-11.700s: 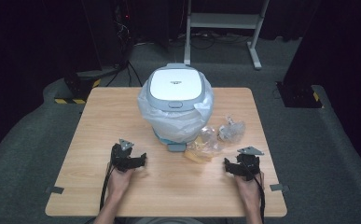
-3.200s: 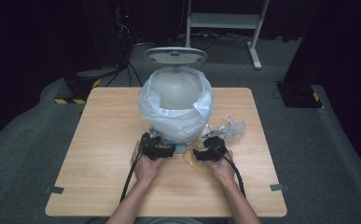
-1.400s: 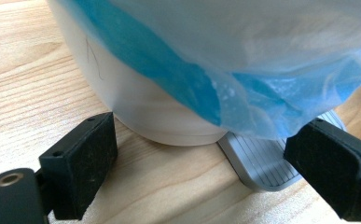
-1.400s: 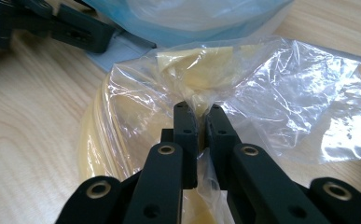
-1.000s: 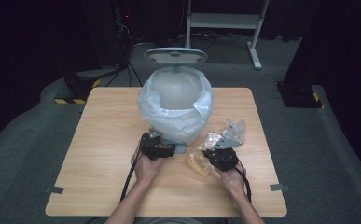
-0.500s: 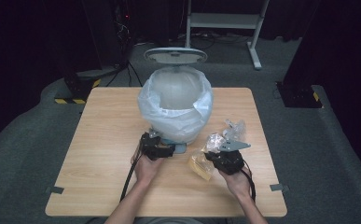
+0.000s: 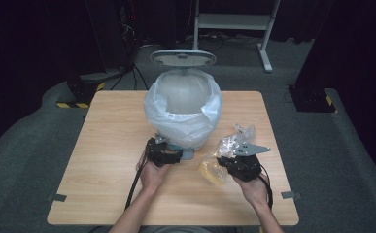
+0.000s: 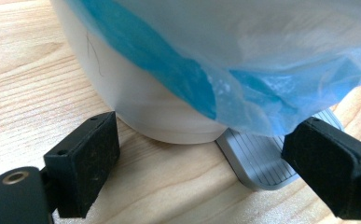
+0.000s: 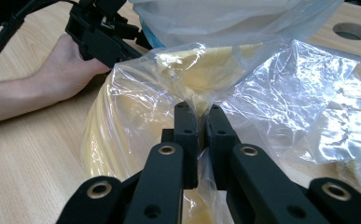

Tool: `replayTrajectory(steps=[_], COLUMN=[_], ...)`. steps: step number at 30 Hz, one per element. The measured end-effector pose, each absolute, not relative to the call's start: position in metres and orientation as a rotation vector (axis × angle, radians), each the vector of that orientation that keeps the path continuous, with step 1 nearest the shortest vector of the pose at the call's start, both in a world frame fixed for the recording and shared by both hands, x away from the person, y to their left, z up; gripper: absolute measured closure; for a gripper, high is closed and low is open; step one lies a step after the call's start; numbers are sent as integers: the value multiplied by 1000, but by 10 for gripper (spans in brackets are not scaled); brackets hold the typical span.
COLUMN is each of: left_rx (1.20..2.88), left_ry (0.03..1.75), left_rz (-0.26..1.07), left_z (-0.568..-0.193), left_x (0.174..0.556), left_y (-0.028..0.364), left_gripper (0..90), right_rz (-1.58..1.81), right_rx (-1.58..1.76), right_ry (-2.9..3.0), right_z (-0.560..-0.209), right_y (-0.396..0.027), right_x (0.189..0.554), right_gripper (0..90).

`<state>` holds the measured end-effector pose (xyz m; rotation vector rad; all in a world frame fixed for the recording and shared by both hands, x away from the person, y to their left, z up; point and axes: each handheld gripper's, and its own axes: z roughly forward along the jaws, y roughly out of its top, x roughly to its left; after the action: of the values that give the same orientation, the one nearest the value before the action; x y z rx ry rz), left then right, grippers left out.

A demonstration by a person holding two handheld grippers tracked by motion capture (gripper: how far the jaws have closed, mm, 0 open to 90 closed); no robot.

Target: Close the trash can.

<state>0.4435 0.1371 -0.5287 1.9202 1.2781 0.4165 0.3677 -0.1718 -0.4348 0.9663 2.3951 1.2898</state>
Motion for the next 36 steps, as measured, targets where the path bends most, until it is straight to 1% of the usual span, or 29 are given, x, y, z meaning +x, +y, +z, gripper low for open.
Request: replayTrajectory(steps=[5, 20, 27, 36], left_rx=[1916, 1910, 1910, 1908], left_ry=[1278, 1278, 1280, 1281], left_rz=[415, 416, 411, 407], left_z=[-529, -529, -529, -529], left_x=[443, 443, 443, 443], left_y=[137, 137, 138, 137], left_gripper=[119, 131, 140, 140], right_rz=[1305, 1339, 1374, 1407], right_rx=[965, 902, 850, 831], right_ry=[2388, 2408, 2416, 2397], right_z=[-429, -393, -370, -355], right_y=[-175, -182, -185, -187], right_x=[366, 357, 351, 355], right_gripper=[861, 861, 861, 861])
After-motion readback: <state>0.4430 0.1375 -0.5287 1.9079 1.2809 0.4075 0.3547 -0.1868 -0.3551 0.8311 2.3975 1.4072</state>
